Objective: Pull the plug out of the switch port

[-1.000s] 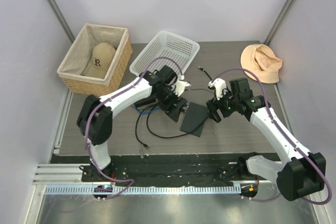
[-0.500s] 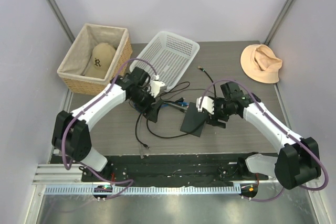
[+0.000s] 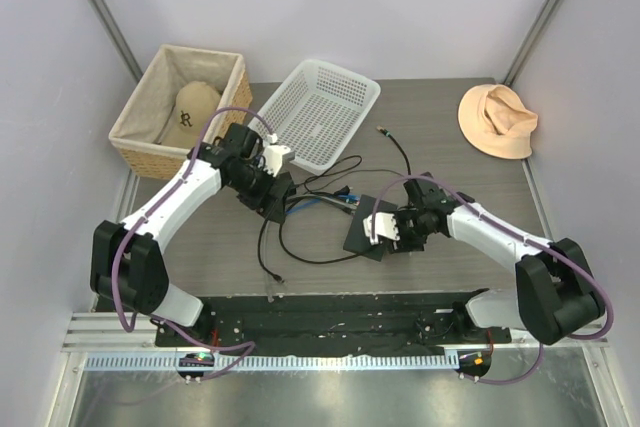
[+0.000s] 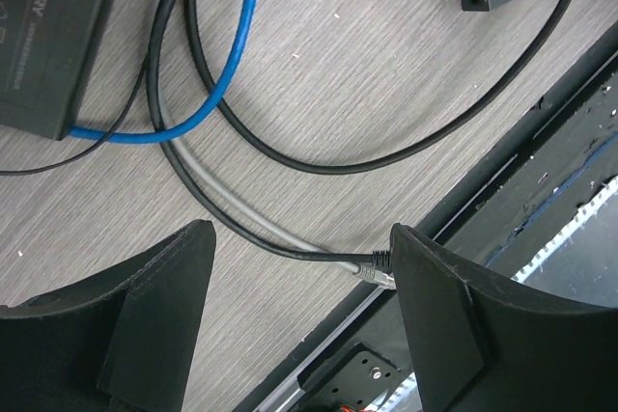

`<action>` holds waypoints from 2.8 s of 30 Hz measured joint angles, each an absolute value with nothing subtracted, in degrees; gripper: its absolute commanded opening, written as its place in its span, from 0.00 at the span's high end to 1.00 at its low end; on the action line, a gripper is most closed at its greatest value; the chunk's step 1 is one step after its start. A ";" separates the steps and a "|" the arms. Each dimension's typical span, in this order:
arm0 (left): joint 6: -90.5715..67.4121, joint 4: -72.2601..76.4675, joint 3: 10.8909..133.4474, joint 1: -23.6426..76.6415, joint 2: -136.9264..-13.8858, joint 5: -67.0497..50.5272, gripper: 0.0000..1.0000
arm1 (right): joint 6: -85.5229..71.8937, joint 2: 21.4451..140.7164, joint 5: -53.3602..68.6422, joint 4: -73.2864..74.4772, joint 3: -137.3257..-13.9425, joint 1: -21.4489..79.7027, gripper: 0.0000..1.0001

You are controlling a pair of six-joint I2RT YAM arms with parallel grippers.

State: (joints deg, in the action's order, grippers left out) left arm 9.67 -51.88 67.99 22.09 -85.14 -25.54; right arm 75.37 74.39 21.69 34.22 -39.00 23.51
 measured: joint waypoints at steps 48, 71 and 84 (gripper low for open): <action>-2.39 -43.05 101.21 59.53 -123.81 -12.32 0.48 | -1.37 77.14 19.59 23.92 -62.78 -3.53 0.29; 27.88 -57.58 92.16 39.51 -89.47 -28.03 1.00 | -1.23 78.43 21.74 23.83 -63.66 -3.88 0.29; 50.35 -64.73 56.14 33.10 -59.31 -5.63 1.00 | -1.02 78.41 22.22 23.18 -61.91 -3.88 0.28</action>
State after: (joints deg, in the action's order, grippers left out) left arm 50.35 -64.73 56.14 33.10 -59.31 -5.63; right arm -1.02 78.41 22.22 23.18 -61.91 -3.88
